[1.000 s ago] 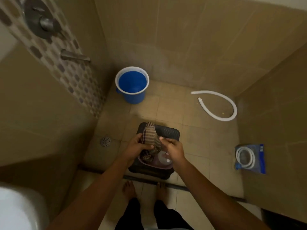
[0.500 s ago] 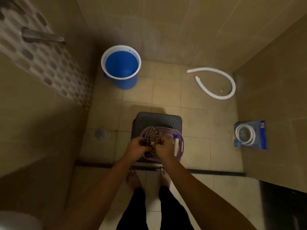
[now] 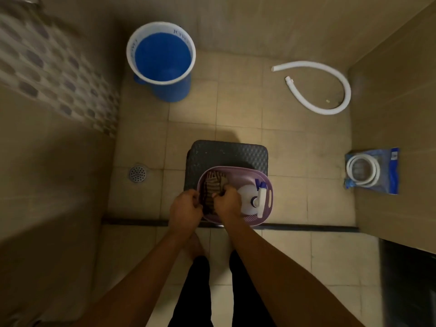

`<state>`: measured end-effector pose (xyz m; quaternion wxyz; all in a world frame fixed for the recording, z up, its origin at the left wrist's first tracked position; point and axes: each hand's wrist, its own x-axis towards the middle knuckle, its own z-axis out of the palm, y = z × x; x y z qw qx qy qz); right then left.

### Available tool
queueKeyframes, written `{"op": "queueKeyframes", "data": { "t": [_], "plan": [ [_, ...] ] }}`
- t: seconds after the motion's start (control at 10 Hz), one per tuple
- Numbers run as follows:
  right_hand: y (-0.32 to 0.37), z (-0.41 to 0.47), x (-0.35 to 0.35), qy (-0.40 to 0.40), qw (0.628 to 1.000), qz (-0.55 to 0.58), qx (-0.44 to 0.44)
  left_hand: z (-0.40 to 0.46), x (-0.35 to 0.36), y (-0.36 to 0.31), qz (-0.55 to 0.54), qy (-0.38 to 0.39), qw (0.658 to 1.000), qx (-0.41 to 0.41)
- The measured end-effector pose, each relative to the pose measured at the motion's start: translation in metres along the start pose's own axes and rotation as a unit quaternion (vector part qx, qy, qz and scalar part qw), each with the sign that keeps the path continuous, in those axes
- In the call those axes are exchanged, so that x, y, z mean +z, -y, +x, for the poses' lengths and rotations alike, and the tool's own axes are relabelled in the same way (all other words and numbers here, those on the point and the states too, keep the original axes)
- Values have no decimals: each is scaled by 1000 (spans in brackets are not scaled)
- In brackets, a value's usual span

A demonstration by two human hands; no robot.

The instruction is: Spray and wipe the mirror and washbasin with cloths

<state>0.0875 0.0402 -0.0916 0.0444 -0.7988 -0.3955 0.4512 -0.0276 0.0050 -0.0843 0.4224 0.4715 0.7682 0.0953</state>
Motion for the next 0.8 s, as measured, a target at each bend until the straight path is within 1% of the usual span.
{"op": "queueKeyframes", "data": {
  "t": [0.2, 0.4, 0.5, 0.6, 0.7, 0.8],
  "plan": [
    [-9, 14, 5, -6, 996, -86, -19, 4, 6, 14, 2, -11, 999, 39],
    [-4, 12, 6, -15, 991, -134, -5, 1, 3, 10, 15, 6, 998, 56],
    [-2, -1, -8, -4, 987, -157, -43, -7, -4, 4, 36, 25, 997, 64],
    [-1, -21, -30, 8, 975, -192, -108, -17, -10, 1, 66, 28, 994, 83],
    [-2, -41, -49, 20, 953, -209, -216, -32, -16, -3, 108, 19, 987, 119],
    [-15, -51, -68, 4, 908, -271, -319, -50, -14, -12, 191, -24, 972, 138]
  ]
}}
